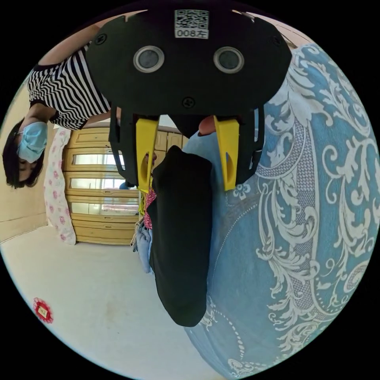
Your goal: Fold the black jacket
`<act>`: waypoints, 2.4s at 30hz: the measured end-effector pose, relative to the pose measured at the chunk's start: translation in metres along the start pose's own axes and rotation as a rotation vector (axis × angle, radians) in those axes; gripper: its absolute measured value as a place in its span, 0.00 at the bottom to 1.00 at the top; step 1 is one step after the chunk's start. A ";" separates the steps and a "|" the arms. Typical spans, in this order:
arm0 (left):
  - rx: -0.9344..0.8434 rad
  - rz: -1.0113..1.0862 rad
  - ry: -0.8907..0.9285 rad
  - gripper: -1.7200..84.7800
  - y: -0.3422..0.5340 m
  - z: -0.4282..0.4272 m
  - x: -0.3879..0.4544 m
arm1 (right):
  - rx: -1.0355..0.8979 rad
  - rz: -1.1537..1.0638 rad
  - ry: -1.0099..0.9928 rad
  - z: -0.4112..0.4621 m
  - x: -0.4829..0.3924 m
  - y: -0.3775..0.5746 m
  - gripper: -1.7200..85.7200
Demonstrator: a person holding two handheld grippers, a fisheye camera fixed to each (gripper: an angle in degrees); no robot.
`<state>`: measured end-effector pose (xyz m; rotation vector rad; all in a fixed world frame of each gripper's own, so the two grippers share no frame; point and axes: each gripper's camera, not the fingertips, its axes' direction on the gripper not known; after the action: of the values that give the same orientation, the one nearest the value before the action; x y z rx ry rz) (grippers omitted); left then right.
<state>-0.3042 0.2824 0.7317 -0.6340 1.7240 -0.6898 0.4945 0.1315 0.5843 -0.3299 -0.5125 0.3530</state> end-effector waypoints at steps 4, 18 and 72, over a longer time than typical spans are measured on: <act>-0.027 0.024 -0.003 0.29 -0.010 -0.008 0.002 | -0.085 0.055 -0.065 0.010 0.024 0.001 0.29; -0.091 0.020 0.010 0.24 -0.026 0.005 -0.004 | -0.115 0.167 -0.439 0.008 0.082 -0.013 0.29; -0.216 0.106 -0.075 0.18 0.167 0.303 0.113 | -0.173 0.041 -0.479 -0.284 0.041 0.157 0.11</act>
<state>-0.0487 0.2768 0.4733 -0.7020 1.7622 -0.4039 0.6394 0.2256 0.3066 -0.4258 -1.0107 0.4304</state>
